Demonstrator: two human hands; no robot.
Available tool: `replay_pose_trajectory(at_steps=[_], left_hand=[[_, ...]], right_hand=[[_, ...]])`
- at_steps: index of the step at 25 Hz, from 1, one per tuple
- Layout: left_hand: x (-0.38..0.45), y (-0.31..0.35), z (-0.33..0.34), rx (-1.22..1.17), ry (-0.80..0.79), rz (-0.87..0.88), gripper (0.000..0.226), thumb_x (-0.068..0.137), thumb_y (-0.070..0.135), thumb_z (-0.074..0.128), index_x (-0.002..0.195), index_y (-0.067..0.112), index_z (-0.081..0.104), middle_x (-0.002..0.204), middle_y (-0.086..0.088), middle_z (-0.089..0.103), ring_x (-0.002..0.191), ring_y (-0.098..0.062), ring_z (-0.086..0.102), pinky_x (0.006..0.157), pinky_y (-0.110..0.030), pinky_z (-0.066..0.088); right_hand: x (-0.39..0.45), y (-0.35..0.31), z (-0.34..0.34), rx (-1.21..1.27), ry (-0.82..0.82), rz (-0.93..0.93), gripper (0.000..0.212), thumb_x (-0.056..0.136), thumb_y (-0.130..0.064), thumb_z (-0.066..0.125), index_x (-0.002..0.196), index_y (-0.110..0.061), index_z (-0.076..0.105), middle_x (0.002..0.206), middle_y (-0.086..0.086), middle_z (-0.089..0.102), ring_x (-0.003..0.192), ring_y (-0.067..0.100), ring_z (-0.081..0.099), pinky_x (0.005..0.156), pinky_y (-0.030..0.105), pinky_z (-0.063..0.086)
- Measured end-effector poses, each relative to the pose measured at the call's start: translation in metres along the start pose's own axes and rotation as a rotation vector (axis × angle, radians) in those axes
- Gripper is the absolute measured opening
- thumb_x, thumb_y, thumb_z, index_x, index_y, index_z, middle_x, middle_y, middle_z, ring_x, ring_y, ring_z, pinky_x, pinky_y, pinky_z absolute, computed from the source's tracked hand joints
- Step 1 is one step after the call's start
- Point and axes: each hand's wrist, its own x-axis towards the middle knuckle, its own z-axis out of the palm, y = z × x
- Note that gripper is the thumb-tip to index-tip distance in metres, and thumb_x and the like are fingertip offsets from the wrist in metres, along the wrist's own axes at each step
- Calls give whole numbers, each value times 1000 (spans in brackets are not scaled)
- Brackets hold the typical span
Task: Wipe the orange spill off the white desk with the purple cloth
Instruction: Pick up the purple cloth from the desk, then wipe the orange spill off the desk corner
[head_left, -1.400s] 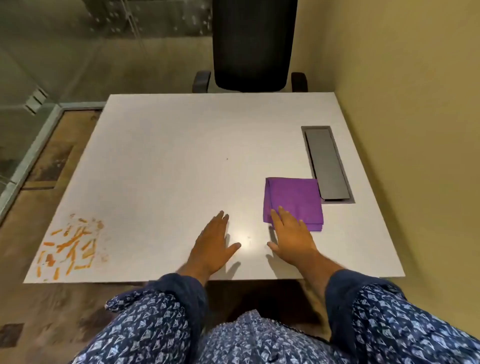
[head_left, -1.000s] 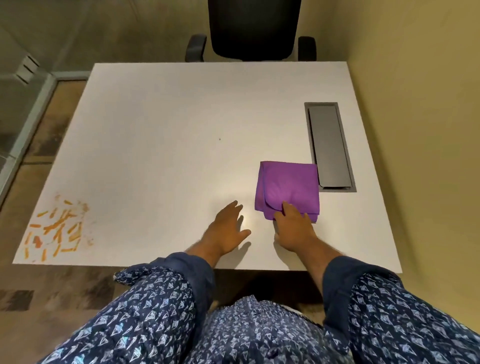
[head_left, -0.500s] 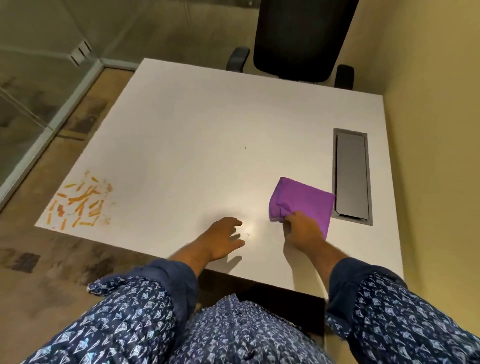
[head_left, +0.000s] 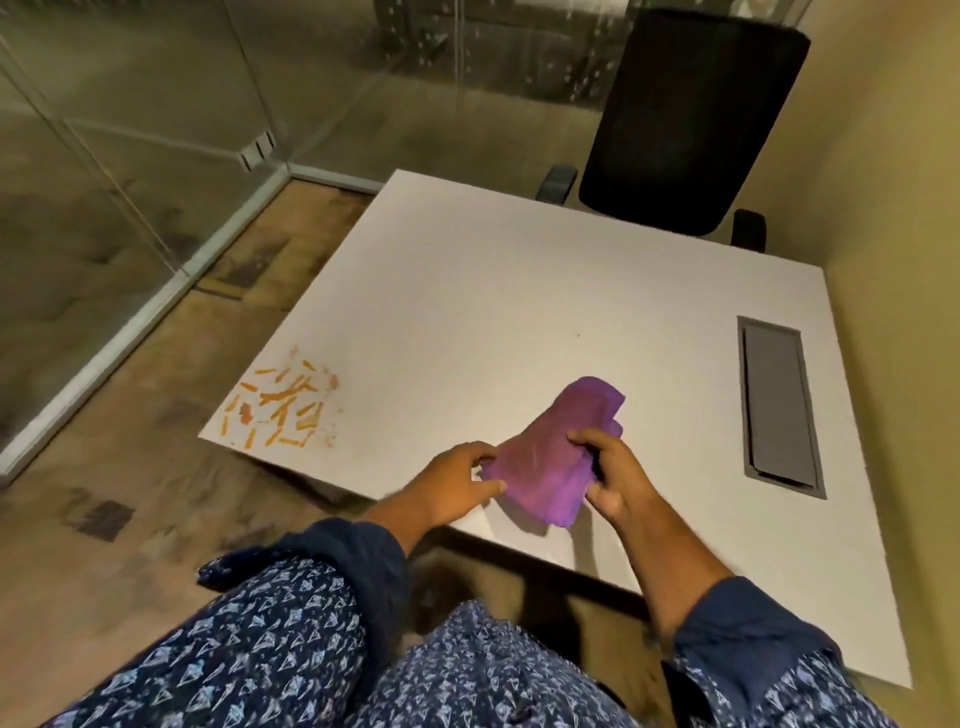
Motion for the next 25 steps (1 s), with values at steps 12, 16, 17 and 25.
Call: replay_pose_trajectory(at_steps=[12, 16, 17, 25], left_hand=[[-100, -179, -163, -139, 292, -52, 47, 93, 17, 77, 138, 16, 64, 133, 0, 67, 125, -16, 61, 106, -24, 45], [-86, -213, -203, -163, 346, -80, 39, 94, 11, 76, 133, 9, 67, 133, -8, 68, 124, -22, 62, 111, -32, 47], [-80, -222, -212, -170, 346, -104, 37, 95, 9, 75, 131, 8, 68, 132, -10, 68, 124, -25, 62, 111, -34, 48], [-34, -262, -298, -125, 287, -156, 28, 97, 11, 74, 125, 12, 71, 130, -5, 69, 121, -26, 65, 106, -44, 54]], right_hand=[[2, 154, 165, -124, 100, -189, 30, 106, -9, 58, 136, -6, 62, 118, 12, 76, 106, 26, 73, 89, 40, 57], [23, 160, 201, -288, 174, -284, 14, 104, -11, 61, 113, -20, 68, 114, 3, 76, 108, 22, 72, 86, 35, 56], [29, 160, 208, -323, 186, -299, 14, 104, -11, 60, 111, -21, 68, 112, 2, 76, 106, 20, 72, 85, 34, 56], [106, 135, 265, -798, 338, -593, 12, 99, -4, 50, 95, 2, 60, 85, 13, 62, 81, 29, 57, 73, 38, 46]])
